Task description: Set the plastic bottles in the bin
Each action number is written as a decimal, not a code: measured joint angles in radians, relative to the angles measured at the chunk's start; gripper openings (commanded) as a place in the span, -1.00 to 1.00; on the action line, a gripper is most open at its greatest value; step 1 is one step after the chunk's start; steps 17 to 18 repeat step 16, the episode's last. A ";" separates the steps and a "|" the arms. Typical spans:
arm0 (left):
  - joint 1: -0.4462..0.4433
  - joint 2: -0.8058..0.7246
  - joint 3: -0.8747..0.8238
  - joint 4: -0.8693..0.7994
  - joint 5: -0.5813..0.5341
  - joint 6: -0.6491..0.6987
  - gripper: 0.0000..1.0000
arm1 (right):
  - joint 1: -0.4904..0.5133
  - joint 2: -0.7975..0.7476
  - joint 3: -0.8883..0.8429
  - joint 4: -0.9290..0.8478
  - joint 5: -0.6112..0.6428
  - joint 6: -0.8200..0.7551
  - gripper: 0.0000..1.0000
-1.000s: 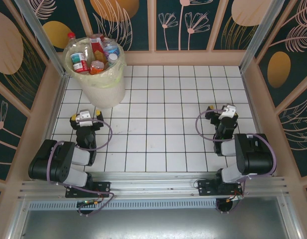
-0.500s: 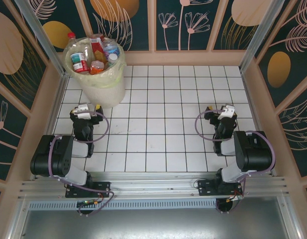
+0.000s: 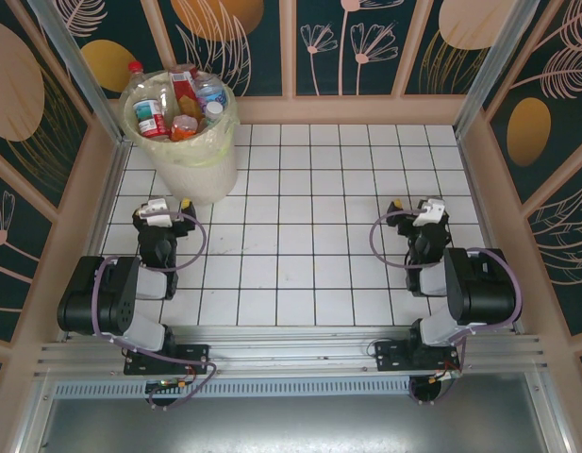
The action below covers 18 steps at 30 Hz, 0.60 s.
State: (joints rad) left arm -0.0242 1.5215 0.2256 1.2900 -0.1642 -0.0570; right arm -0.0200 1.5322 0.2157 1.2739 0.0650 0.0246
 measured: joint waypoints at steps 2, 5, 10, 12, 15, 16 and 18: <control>0.000 0.000 0.000 -0.008 0.000 0.000 0.97 | -0.003 0.000 0.002 -0.004 -0.008 0.000 0.98; 0.000 0.000 0.000 -0.016 0.000 0.000 0.97 | -0.003 0.000 0.002 -0.015 -0.014 0.000 0.98; 0.000 0.000 0.000 -0.016 0.000 0.000 0.97 | -0.003 0.000 0.002 -0.024 -0.014 0.000 0.98; 0.000 0.000 0.000 -0.016 0.000 0.000 0.97 | -0.003 0.000 0.002 -0.024 -0.014 0.000 0.98; 0.000 0.000 0.000 -0.017 0.000 0.000 0.98 | -0.003 0.000 0.002 -0.025 -0.014 0.000 0.98; 0.000 0.000 0.000 -0.017 0.000 0.000 0.97 | -0.003 0.000 0.002 -0.025 -0.014 0.000 0.98; 0.000 0.000 0.000 -0.017 0.000 0.000 0.97 | -0.003 0.000 0.002 -0.025 -0.014 0.000 0.98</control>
